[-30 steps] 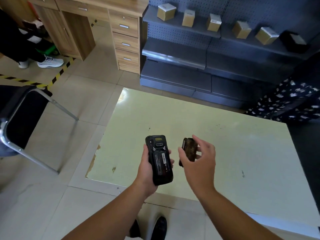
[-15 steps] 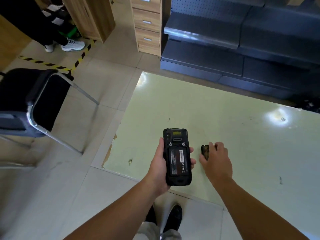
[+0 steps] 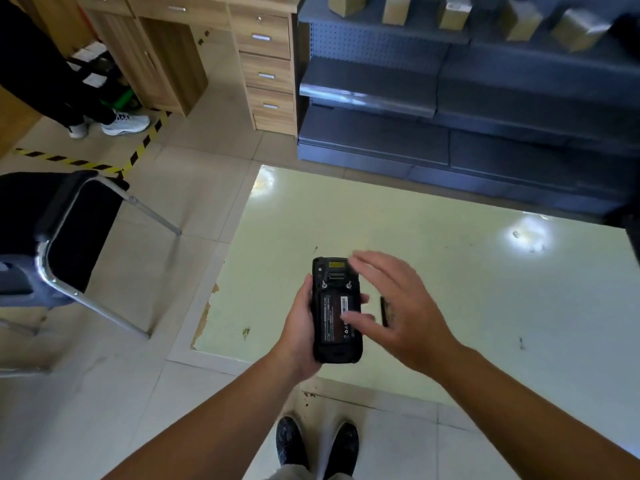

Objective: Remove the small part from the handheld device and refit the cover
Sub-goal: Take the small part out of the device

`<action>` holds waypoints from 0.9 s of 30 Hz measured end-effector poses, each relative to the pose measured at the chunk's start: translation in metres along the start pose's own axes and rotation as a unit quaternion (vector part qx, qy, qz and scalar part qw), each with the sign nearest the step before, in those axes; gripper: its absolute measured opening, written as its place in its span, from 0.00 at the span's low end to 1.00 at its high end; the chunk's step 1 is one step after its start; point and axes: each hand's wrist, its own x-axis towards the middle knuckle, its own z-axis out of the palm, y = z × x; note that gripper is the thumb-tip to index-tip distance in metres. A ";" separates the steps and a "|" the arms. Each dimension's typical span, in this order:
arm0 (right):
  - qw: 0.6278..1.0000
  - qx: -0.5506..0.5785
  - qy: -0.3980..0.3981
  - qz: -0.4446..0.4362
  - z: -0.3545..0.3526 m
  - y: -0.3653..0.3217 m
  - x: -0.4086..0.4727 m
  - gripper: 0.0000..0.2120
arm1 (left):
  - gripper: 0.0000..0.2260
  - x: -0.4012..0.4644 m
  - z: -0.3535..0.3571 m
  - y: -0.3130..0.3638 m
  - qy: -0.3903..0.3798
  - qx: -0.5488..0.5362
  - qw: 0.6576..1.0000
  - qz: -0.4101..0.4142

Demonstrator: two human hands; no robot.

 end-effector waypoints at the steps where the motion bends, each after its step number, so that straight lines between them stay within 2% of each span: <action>1: 0.997 -0.024 -0.052 -0.046 -0.008 -0.008 0.000 0.33 | 0.33 -0.002 0.003 0.001 -0.003 0.000 1.000 -0.003; 4: 0.977 -0.111 -0.165 -0.075 -0.022 -0.018 -0.002 0.36 | 0.32 -0.007 0.010 -0.002 0.005 0.001 1.000 -0.012; 6: 0.973 -0.132 -0.178 -0.070 -0.029 -0.018 -0.005 0.35 | 0.32 -0.009 0.014 -0.005 0.011 0.003 1.000 -0.019; 14: 0.958 -0.198 -0.154 -0.139 -0.034 -0.022 -0.010 0.29 | 0.30 -0.012 0.017 -0.011 0.012 -0.001 0.999 -0.032; 18: 0.924 -0.280 -0.156 -0.208 -0.023 -0.024 -0.017 0.27 | 0.31 -0.010 0.011 -0.012 0.029 0.022 0.998 -0.052; 22: 0.896 -0.343 -0.159 -0.234 -0.017 -0.026 -0.023 0.25 | 0.33 -0.002 0.006 -0.009 0.043 0.030 0.996 -0.067; 27: 0.901 -0.332 -0.113 -0.254 -0.016 -0.027 -0.023 0.21 | 0.32 0.003 0.004 -0.009 0.054 0.026 0.997 -0.055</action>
